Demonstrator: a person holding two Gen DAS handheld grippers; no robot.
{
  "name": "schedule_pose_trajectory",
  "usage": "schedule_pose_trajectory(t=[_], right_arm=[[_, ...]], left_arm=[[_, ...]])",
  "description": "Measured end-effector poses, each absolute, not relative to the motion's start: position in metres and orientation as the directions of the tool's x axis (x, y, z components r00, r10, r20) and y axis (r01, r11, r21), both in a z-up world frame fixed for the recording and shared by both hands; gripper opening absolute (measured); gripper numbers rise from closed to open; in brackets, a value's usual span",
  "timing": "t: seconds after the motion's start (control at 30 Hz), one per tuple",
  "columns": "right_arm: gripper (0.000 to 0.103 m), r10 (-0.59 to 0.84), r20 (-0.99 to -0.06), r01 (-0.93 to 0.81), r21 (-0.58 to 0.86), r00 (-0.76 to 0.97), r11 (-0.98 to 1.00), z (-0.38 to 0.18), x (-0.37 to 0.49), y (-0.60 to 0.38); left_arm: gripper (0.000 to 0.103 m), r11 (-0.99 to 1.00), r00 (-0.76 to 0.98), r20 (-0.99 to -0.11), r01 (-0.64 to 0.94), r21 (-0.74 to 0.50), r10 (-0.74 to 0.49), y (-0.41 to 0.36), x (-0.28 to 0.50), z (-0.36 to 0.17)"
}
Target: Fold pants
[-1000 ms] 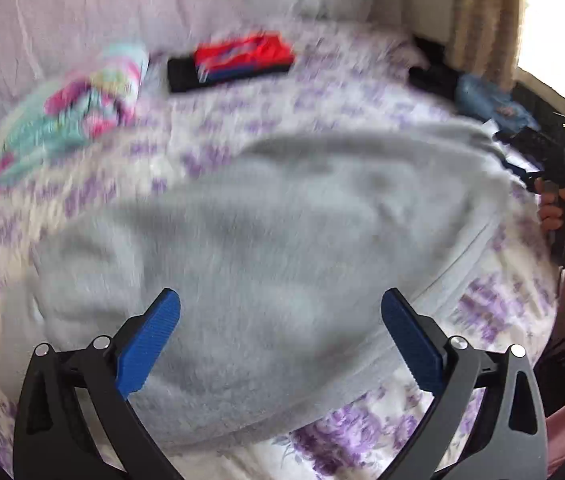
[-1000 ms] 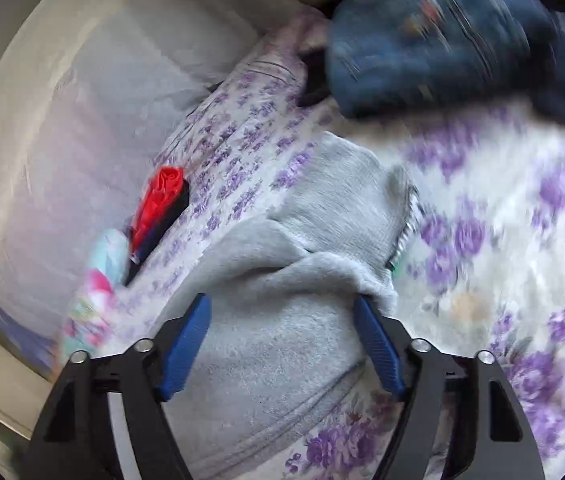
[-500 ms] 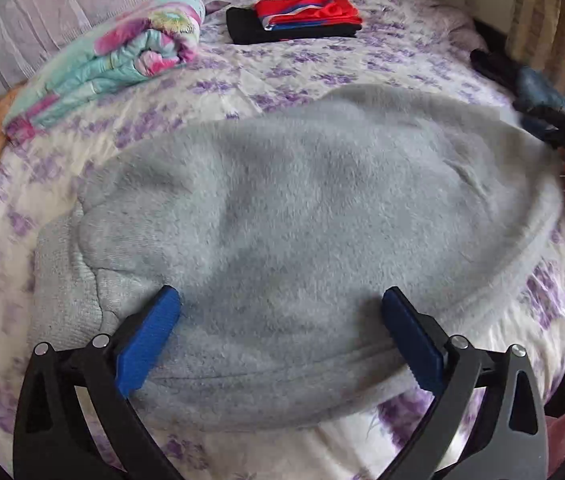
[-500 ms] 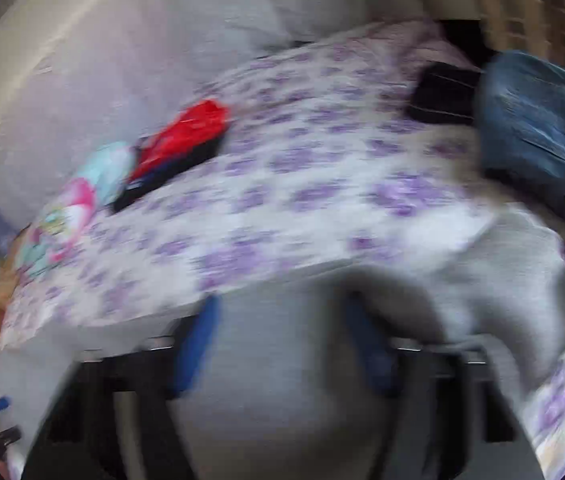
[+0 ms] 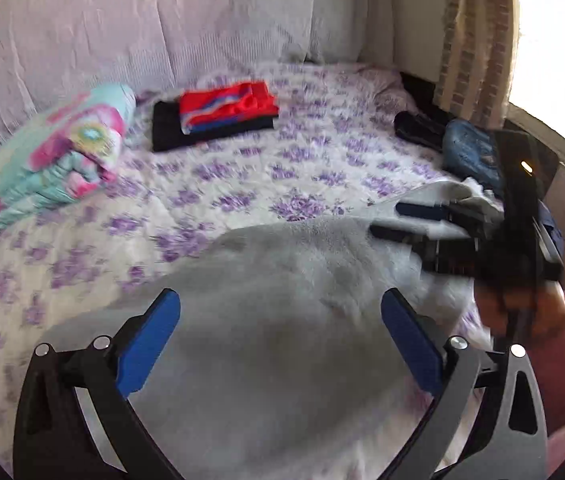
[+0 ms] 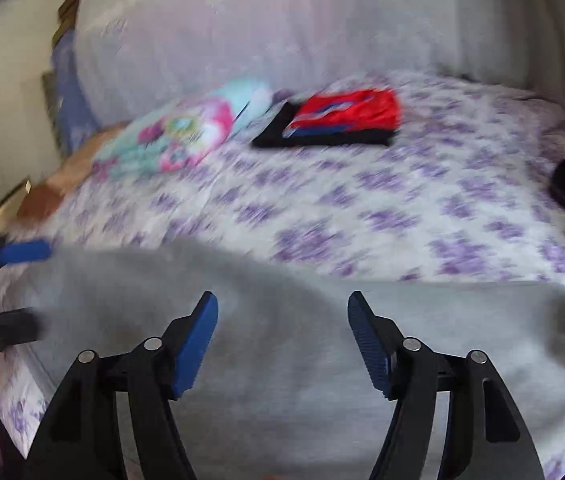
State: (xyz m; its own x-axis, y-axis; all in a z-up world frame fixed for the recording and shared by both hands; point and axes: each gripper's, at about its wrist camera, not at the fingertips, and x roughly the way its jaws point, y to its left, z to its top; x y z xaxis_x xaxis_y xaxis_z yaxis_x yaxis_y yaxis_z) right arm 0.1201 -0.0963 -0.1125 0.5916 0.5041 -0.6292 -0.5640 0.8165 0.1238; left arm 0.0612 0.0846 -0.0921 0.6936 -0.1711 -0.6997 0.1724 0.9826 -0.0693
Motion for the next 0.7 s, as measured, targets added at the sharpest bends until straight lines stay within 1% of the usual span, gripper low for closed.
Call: schedule_pose_trajectory(t=[0.03,0.07,0.1,0.13,0.17,0.2,0.23,0.27,0.3,0.33,0.37,0.4,0.43,0.47,0.5,0.53,0.57,0.6,0.67,0.7], right_arm=[[0.079,0.502,-0.676,-0.581,0.133,0.539,0.803,-0.125,0.121,-0.088],[0.079,0.491,-0.708,-0.585,0.134,0.509,0.800,-0.138,0.122,-0.087],[0.079,0.483,-0.725,-0.585,0.136,0.492,0.800,-0.145,0.124,-0.091],[0.079,0.501,-0.717,-0.591,0.154,0.485,0.792,-0.146,0.121,-0.102],[0.079,0.502,-0.709,-0.578,0.161,0.496,0.800,-0.143,0.121,-0.118],[0.080,0.424,-0.715,-0.521,0.097,0.556,0.848,-0.140,0.122,-0.136],[0.090,0.315,-0.716,-0.447,0.005,0.623,0.894,-0.138,0.123,-0.154],[0.100,0.108,-0.692,-0.290,-0.152,0.714,0.945,-0.142,0.130,-0.181],[0.100,-0.005,-0.674,-0.185,-0.210,0.739,0.960,-0.147,0.138,-0.207],[0.099,0.022,-0.705,-0.142,-0.113,0.709,0.983,-0.150,0.146,-0.241],[0.097,0.112,-0.728,-0.135,0.028,0.677,0.990,-0.150,0.149,-0.265],[0.095,0.158,-0.718,-0.128,0.097,0.677,0.987,-0.143,0.144,-0.276],[0.096,0.118,-0.715,-0.114,0.054,0.689,0.992,-0.137,0.138,-0.273],[0.096,0.031,-0.705,-0.090,-0.046,0.708,0.995,-0.130,0.128,-0.260],[0.096,0.030,-0.682,-0.112,-0.077,0.730,0.991,-0.124,0.117,-0.245],[0.096,0.138,-0.658,-0.207,-0.028,0.740,0.978,-0.116,0.104,-0.227],[0.096,0.226,-0.644,-0.277,0.023,0.730,0.961,-0.112,0.097,-0.215],[0.097,0.292,-0.633,-0.337,0.051,0.717,0.940,-0.113,0.089,-0.198],[0.097,0.309,-0.664,-0.417,-0.003,0.680,0.909,-0.127,0.078,-0.164],[0.097,0.294,-0.694,-0.446,-0.044,0.657,0.894,-0.137,0.074,-0.151]], left_arm=[[0.098,0.982,0.657,-0.732,0.166,-0.094,-0.181,0.082,0.075,-0.105],[0.097,0.981,0.602,-0.776,0.149,-0.124,-0.190,0.082,0.089,-0.123],[0.097,0.987,0.540,-0.826,0.106,-0.120,-0.159,0.085,0.099,-0.143],[0.089,0.991,0.508,-0.851,0.086,-0.107,-0.136,0.092,0.100,-0.157],[0.085,0.988,0.520,-0.840,0.098,-0.120,-0.154,0.102,0.092,-0.160],[0.081,0.986,0.540,-0.825,0.100,-0.135,-0.168,0.113,0.081,-0.157],[0.080,0.983,0.544,-0.819,0.086,-0.160,-0.181,0.127,0.069,-0.154],[0.078,0.978,0.544,-0.814,0.074,-0.193,-0.202,0.141,0.060,-0.151],[0.071,0.967,0.549,-0.801,0.061,-0.248,-0.240,0.160,0.045,-0.147],[0.063,0.958,0.545,-0.797,0.042,-0.283,-0.260,0.174,0.034,-0.146],[0.054,0.952,0.544,-0.797,0.009,-0.305,-0.261,0.189,0.021,-0.145],[0.036,0.949,0.550,-0.795,-0.016,-0.315,-0.255,0.201,0.012,-0.144],[0.032,0.945,0.552,-0.796,-0.040,-0.323,-0.249,0.207,0.004,-0.142],[0.032,0.941,0.552,-0.799,-0.074,-0.331,-0.238,0.214,-0.003,-0.138],[0.041,0.936,0.558,-0.799,-0.104,-0.337,-0.226,0.217,-0.010,-0.132],[0.069,0.939,0.569,-0.794,-0.103,-0.327,-0.214,0.215,-0.015,-0.123],[0.086,0.952,0.586,-0.789,-0.092,-0.291,-0.185,0.210,-0.018,-0.114],[0.099,0.976,0.642,-0.759,-0.080,-0.202,-0.104,0.194,-0.021,-0.099],[0.099,0.997,0.696,-0.717,-0.028,-0.075,-0.035,0.165,-0.022,-0.086],[0.099,1.000,0.695,-0.719,0.016,-0.022,-0.027,0.148,-0.020,-0.087]])
